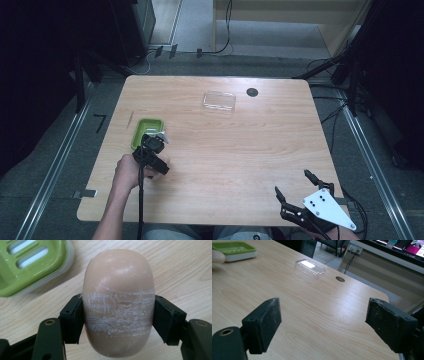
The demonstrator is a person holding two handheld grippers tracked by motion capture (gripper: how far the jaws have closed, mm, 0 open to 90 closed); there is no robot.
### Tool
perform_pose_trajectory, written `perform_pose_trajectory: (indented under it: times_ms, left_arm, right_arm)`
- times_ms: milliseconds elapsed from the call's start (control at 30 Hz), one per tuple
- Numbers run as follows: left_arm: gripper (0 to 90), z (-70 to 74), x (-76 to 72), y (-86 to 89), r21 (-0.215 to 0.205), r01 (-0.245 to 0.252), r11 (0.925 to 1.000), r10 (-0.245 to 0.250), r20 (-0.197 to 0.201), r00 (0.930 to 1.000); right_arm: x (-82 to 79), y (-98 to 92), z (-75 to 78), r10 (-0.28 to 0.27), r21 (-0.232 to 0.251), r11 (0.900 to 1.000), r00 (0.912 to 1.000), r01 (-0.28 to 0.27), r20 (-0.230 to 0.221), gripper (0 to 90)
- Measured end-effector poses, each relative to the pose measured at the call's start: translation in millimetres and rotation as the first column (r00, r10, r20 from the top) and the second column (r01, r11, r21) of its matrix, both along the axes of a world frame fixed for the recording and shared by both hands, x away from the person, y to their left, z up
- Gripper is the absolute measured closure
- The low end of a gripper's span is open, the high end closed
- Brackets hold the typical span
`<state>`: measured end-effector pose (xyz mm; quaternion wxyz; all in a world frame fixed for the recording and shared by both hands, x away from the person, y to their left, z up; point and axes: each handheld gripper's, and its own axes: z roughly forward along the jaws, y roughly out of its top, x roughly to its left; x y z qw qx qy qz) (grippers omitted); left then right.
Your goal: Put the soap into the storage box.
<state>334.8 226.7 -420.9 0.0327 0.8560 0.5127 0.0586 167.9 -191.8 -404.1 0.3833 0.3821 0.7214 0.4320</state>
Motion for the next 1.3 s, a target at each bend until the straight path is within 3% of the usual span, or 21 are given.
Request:
perform_pose_trajectory:
  times_ms: [367, 667, 1300]
  left_arm:
    - [33.8, 4.4, -0.4, 14.7, 0.018, -0.023, 0.9996, 0.023, 0.004, 0.9997]
    - [33.8, 15.1, -0.3, 26.2, 0.003, -0.055, 0.9985, 0.055, 0.034, 0.9979]
    - [33.7, 28.5, 14.8, 40.1, 0.009, -0.103, 0.9946, 0.103, 0.063, 0.9928]
  right_arm:
    - [0.0, 0.0, 0.0, -0.001, 0.000, 1.000, 1.0000, 0.001, 0.001, 13.3]
    - [-0.1, 0.3, -0.1, -0.001, -0.001, 1.000, 1.0000, 0.001, 0.002, 13.3]
    - [0.2, 1.0, -0.3, -0.002, -0.001, 1.000, 1.0000, 0.002, 0.000, 13.3]
